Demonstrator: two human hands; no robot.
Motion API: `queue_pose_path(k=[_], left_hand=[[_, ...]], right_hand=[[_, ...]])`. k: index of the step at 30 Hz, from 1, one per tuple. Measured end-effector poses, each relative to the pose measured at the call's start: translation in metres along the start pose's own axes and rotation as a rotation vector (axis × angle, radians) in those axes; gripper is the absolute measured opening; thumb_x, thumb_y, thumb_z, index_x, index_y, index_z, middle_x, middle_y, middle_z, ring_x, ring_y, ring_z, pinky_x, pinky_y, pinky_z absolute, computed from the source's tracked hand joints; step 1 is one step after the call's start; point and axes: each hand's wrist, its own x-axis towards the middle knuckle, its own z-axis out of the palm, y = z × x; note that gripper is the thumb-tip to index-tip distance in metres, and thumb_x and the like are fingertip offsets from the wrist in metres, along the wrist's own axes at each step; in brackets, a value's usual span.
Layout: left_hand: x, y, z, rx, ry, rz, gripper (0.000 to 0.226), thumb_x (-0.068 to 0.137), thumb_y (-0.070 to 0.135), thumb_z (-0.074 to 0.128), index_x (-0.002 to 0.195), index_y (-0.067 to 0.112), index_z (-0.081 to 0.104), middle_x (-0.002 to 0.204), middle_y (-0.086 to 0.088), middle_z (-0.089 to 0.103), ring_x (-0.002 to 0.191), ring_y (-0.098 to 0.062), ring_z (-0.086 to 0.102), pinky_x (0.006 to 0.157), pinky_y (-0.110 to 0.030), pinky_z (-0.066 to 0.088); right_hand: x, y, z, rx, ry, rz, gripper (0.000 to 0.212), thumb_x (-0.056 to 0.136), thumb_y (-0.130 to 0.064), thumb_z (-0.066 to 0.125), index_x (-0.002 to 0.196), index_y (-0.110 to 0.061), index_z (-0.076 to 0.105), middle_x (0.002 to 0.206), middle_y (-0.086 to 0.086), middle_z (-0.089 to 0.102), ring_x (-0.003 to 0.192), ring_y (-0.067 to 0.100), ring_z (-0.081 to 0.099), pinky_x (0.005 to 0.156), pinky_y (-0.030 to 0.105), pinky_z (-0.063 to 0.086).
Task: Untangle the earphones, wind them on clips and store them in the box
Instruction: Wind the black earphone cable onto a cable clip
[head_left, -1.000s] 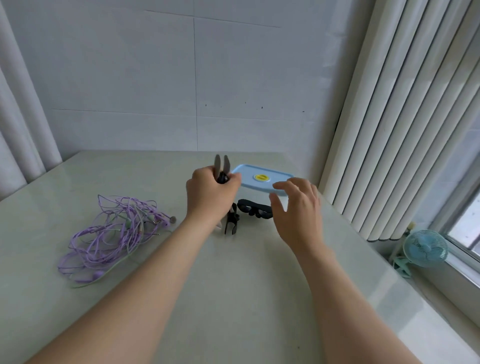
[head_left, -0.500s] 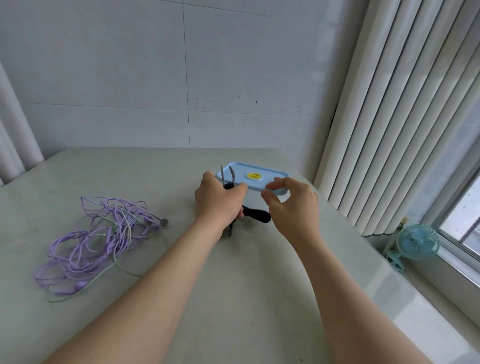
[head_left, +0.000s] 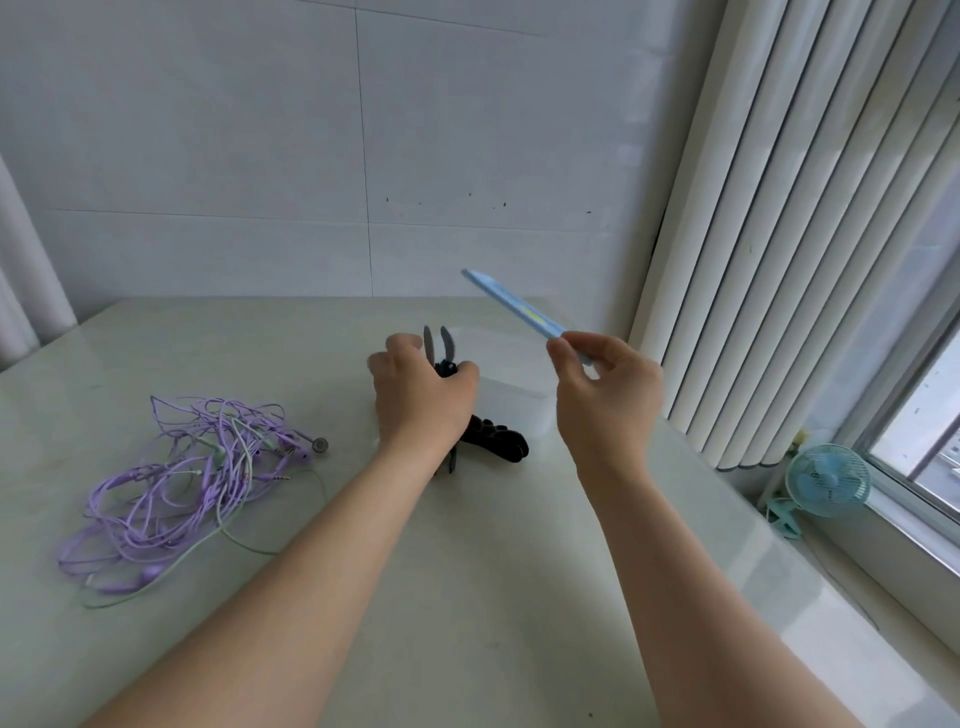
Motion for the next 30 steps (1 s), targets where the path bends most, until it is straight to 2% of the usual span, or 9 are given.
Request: queue_pose_path(k=[4,6,8,11,15,17,22,26,30], left_hand=[[-0.001,0.008,-0.002,-0.085,0.022,0.05,0.042,0.089,0.033,0.068,0.115,0.014,0.041,0.117,-0.001,0.042,0.1,-0.023,0.049,0.083,-0.035,0.04],[-0.002,0.013,-0.001,-0.169,-0.035,0.049,0.032,0.092,0.033,0.059,0.109,0.02,0.036,0.117,-0.003,0.044,0.102,-0.026,0.048,0.084,-0.037,0.038],[-0.001,0.016,0.001,-0.238,-0.098,0.026,0.022,0.087,0.031,0.049,0.096,0.035,0.029,0.114,-0.005,0.043,0.097,-0.028,0.048,0.082,-0.043,0.04],[0.0,0.016,0.006,-0.132,-0.175,0.057,0.019,0.076,0.028,0.037,0.088,0.038,0.026,0.114,-0.006,0.041,0.095,-0.029,0.048,0.081,-0.046,0.043],[-0.001,0.017,0.007,0.002,-0.253,0.166,0.049,0.094,0.005,0.046,0.138,0.015,0.027,0.132,-0.004,0.032,0.112,-0.027,0.045,0.099,-0.041,0.044],[0.002,0.012,0.007,0.028,-0.214,0.208,0.054,0.097,0.0,0.048,0.147,0.006,0.028,0.129,-0.005,0.032,0.112,-0.027,0.046,0.1,-0.037,0.045],[0.01,0.001,0.004,0.047,-0.081,0.284,0.03,0.095,0.019,0.061,0.124,0.017,0.056,0.115,-0.003,0.064,0.104,-0.027,0.063,0.091,-0.044,0.053],[0.009,-0.002,0.001,0.016,-0.077,0.286,0.035,0.096,0.023,0.065,0.13,0.019,0.059,0.098,0.003,0.074,0.097,-0.023,0.069,0.091,-0.042,0.055],[0.007,-0.001,0.0,-0.024,-0.094,0.293,0.033,0.092,0.025,0.072,0.124,0.022,0.063,0.094,0.01,0.077,0.086,-0.015,0.074,0.088,-0.041,0.058]], right_hand=[[0.004,0.006,-0.013,-0.227,0.209,-0.104,0.014,0.096,-0.03,0.074,0.106,-0.021,0.077,0.11,-0.007,0.073,0.1,-0.001,0.051,0.089,0.003,0.03],[0.005,0.012,-0.017,-0.414,0.249,-0.085,0.018,0.099,-0.034,0.067,0.109,-0.02,0.071,0.122,-0.001,0.065,0.123,0.02,0.048,0.101,0.024,0.032],[0.005,0.015,-0.017,-0.626,0.235,-0.017,0.022,0.102,-0.04,0.059,0.111,-0.021,0.066,0.125,0.002,0.058,0.129,0.032,0.042,0.105,0.046,0.029],[0.002,0.016,-0.016,-0.825,0.121,0.005,0.026,0.105,-0.04,0.054,0.114,-0.017,0.063,0.123,0.007,0.055,0.121,0.035,0.047,0.104,0.048,0.031],[-0.007,0.021,-0.013,-0.922,-0.041,-0.019,0.023,0.103,-0.027,0.052,0.118,-0.01,0.057,0.123,0.011,0.055,0.117,0.035,0.053,0.096,0.044,0.039],[-0.01,0.021,-0.014,-0.968,-0.104,0.003,0.021,0.1,-0.018,0.052,0.118,-0.008,0.054,0.122,0.011,0.053,0.116,0.035,0.051,0.086,0.04,0.036],[-0.013,0.019,-0.02,-1.065,-0.223,0.049,0.008,0.087,-0.009,0.054,0.092,-0.01,0.048,0.105,0.009,0.047,0.101,0.032,0.047,0.081,0.036,0.03],[-0.015,0.015,-0.022,-1.054,-0.28,0.026,0.023,0.083,-0.012,0.057,0.071,-0.014,0.038,0.079,0.002,0.04,0.089,0.029,0.045,0.08,0.037,0.031],[-0.017,0.008,-0.015,-0.983,-0.225,0.013,0.021,0.087,-0.024,0.052,0.071,-0.014,0.044,0.08,0.003,0.053,0.089,0.031,0.046,0.084,0.041,0.029]])
